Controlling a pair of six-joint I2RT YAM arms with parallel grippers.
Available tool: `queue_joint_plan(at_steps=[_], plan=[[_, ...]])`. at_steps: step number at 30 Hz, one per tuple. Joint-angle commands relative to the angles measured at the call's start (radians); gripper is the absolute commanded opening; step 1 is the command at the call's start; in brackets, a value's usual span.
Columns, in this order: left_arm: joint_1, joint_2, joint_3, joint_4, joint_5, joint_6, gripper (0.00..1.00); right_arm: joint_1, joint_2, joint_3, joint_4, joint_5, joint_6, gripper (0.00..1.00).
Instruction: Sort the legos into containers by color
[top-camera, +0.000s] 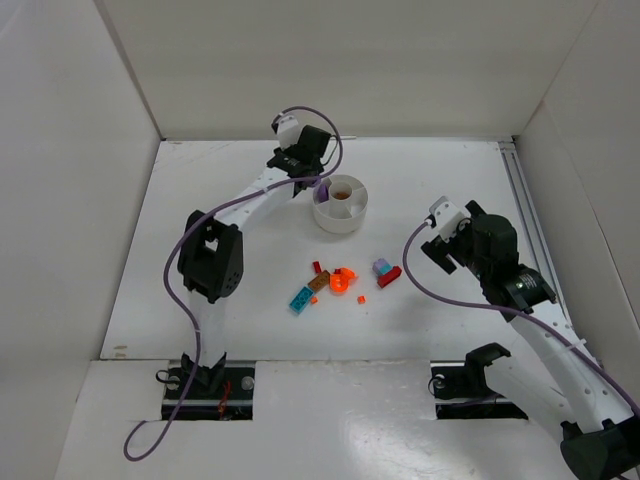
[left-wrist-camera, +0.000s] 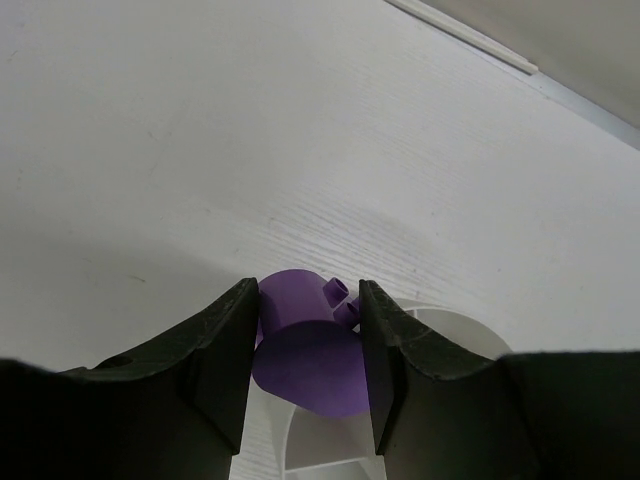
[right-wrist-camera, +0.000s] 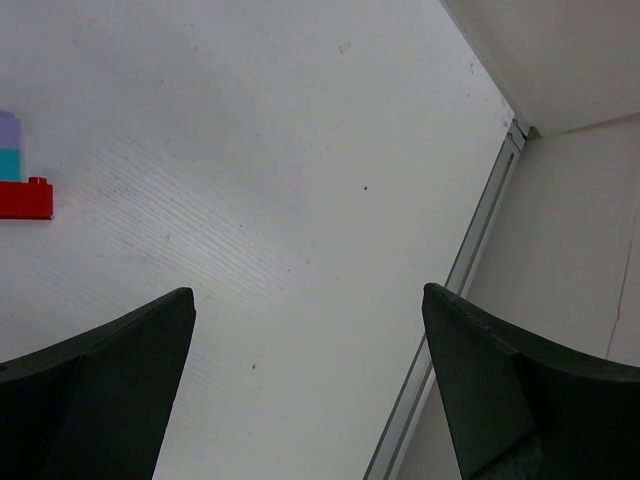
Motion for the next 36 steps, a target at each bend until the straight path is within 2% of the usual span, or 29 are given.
queue_joint_plan(at_steps=[1, 5, 7, 15, 21, 23, 27, 36], plan=[[-0.030, -0.007, 0.072, 0.011, -0.057, 0.024, 0.20, -0.006, -0.008, 0.043, 0.003, 0.023, 0.022, 0.99], [-0.039, 0.028, 0.111, 0.000, -0.057, 0.024, 0.20, -0.006, 0.002, 0.043, 0.003, 0.032, 0.022, 0.99], [-0.050, 0.053, 0.121, -0.009, -0.067, 0.024, 0.23, -0.006, 0.002, 0.043, 0.003, 0.032, 0.022, 0.99], [-0.093, 0.103, 0.187, -0.098, -0.161, -0.001, 0.25, -0.006, 0.002, 0.043, 0.003, 0.042, 0.022, 0.99], [-0.114, 0.093, 0.197, -0.130, -0.234, -0.027, 0.47, -0.006, 0.002, 0.043, 0.003, 0.032, 0.022, 0.99], [-0.136, 0.083, 0.178, -0.141, -0.259, -0.027, 0.48, -0.006, 0.002, 0.043, 0.003, 0.032, 0.022, 0.99], [-0.145, 0.073, 0.160, -0.141, -0.259, -0.027, 0.58, -0.006, -0.008, 0.043, 0.003, 0.023, 0.022, 0.99], [-0.145, 0.010, 0.099, -0.081, -0.210, 0.016, 0.58, -0.006, -0.026, 0.034, 0.003, 0.014, 0.022, 0.99]])
